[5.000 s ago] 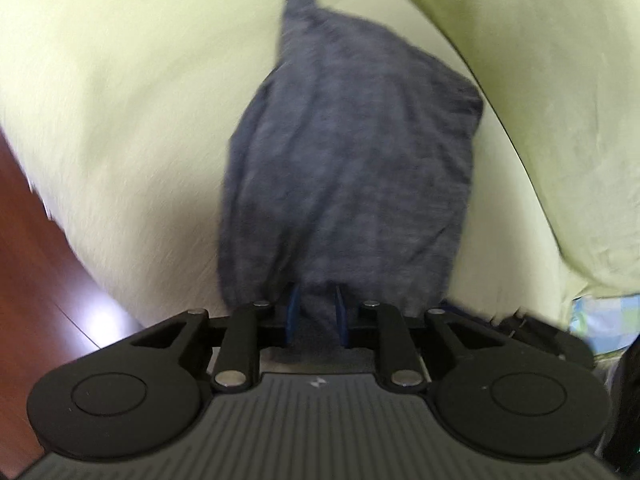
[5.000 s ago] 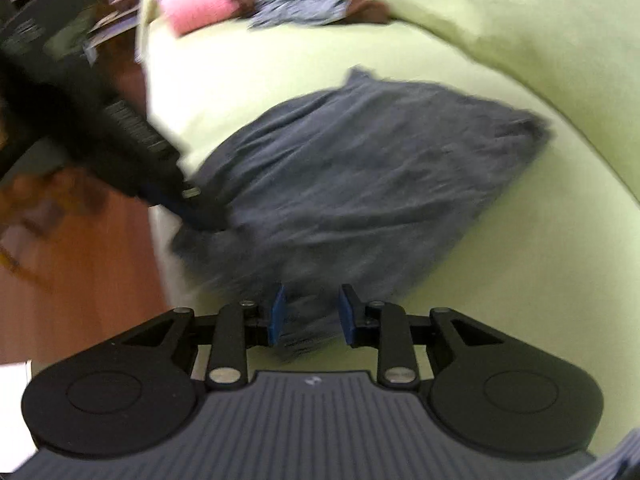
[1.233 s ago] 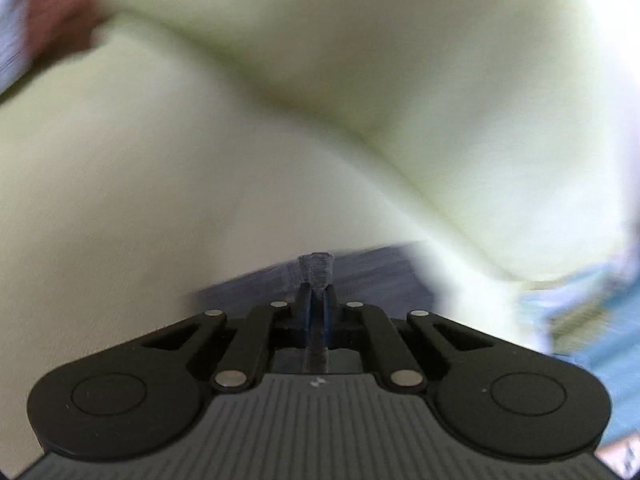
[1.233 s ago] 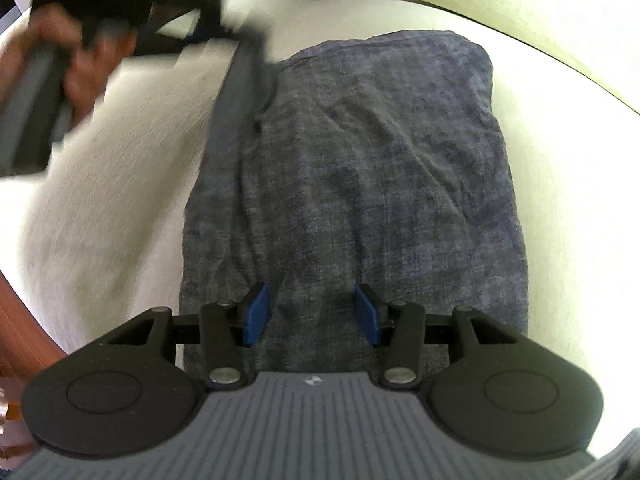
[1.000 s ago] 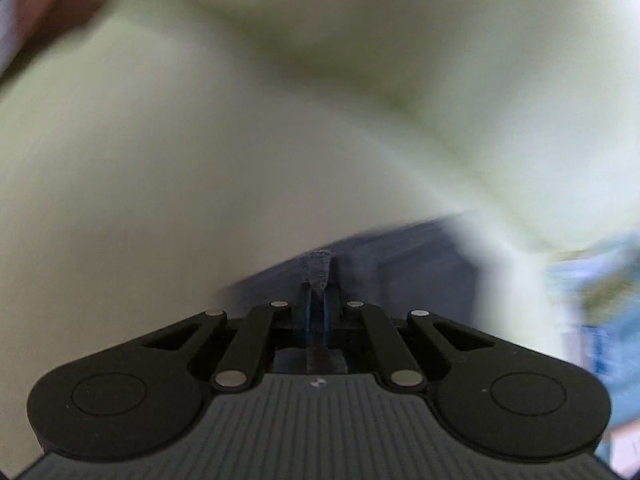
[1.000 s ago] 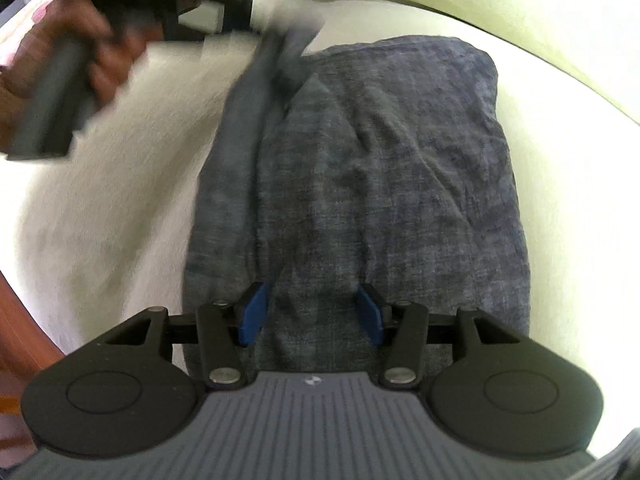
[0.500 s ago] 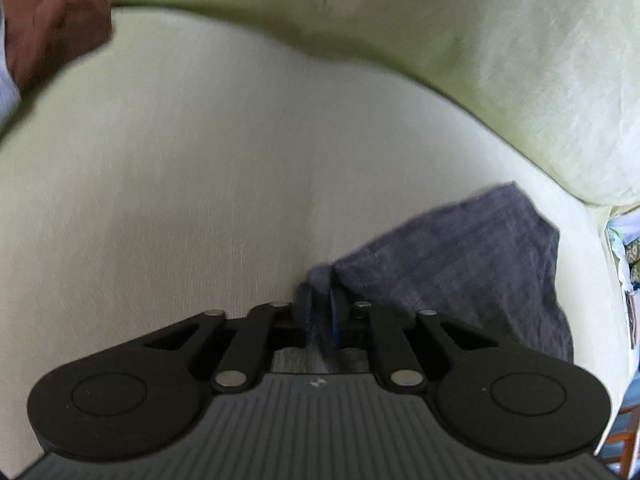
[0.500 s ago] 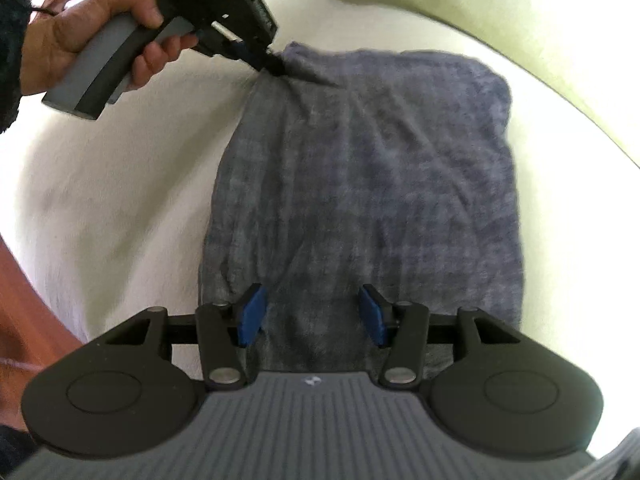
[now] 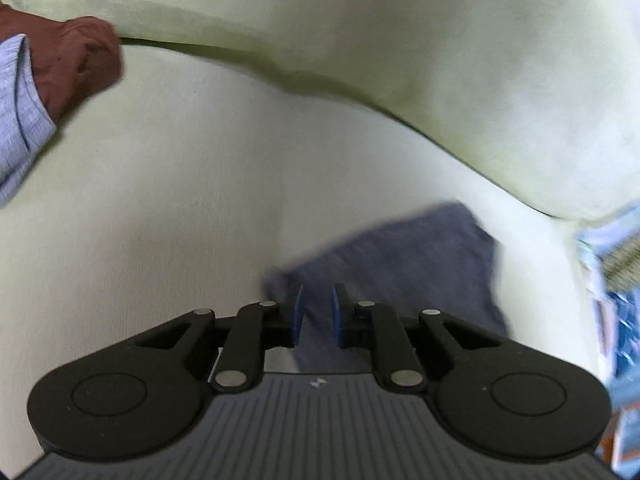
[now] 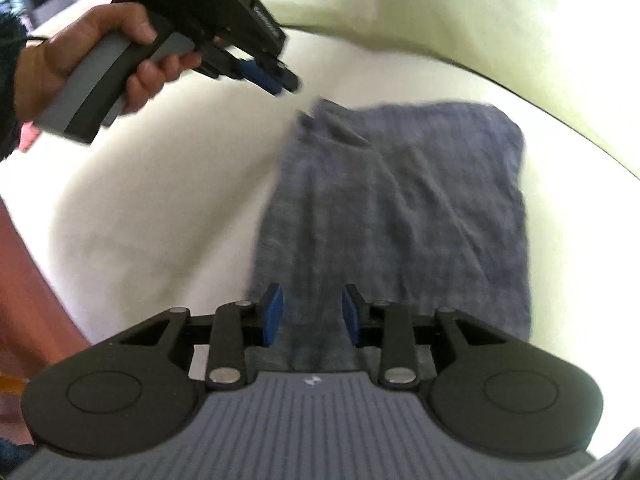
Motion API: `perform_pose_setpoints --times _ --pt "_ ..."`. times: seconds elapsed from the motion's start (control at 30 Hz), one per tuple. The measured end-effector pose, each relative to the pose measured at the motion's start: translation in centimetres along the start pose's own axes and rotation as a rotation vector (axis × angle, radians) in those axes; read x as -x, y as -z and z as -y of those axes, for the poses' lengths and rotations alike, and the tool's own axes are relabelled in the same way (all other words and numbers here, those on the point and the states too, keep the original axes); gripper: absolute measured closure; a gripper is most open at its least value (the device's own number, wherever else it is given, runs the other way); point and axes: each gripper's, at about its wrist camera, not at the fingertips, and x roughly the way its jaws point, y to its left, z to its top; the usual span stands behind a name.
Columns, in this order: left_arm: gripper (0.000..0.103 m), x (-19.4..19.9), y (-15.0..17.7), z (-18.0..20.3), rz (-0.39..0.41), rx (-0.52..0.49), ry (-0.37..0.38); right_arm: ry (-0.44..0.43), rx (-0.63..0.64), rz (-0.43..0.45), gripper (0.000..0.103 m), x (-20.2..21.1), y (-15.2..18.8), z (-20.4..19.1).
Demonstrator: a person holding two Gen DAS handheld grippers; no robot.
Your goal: Fold clothes
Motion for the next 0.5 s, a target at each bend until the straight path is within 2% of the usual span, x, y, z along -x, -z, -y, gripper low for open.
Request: perform_pose_setpoints --times 0.03,0.13,0.23,0.4,0.43,0.5 --pt "0.087 -0.5 0.4 0.3 -0.011 -0.012 0.008 -0.002 0.013 -0.022 0.075 -0.6 0.3 -0.3" --pt "0.089 -5.0 3.9 0.8 -0.148 -0.043 -0.002 0.006 0.043 -0.1 0.075 -2.5 1.4 -1.0" --pt "0.089 -4.8 4.0 0.5 -0.118 -0.035 0.004 -0.008 0.028 -0.092 0.075 -2.4 1.1 -0.6" --pt "0.088 -1.4 1.1 1.1 -0.006 -0.013 -0.013 0.004 0.053 -0.036 0.075 -0.2 -0.9 1.4" --pt "0.086 -0.7 0.6 1.1 0.013 -0.012 -0.014 0.012 0.054 -0.024 0.075 0.1 -1.3 1.9" --pt "0.081 -1.5 0.1 1.3 -0.018 -0.011 -0.026 0.028 0.052 -0.017 0.075 0.2 -2.2 3.3"
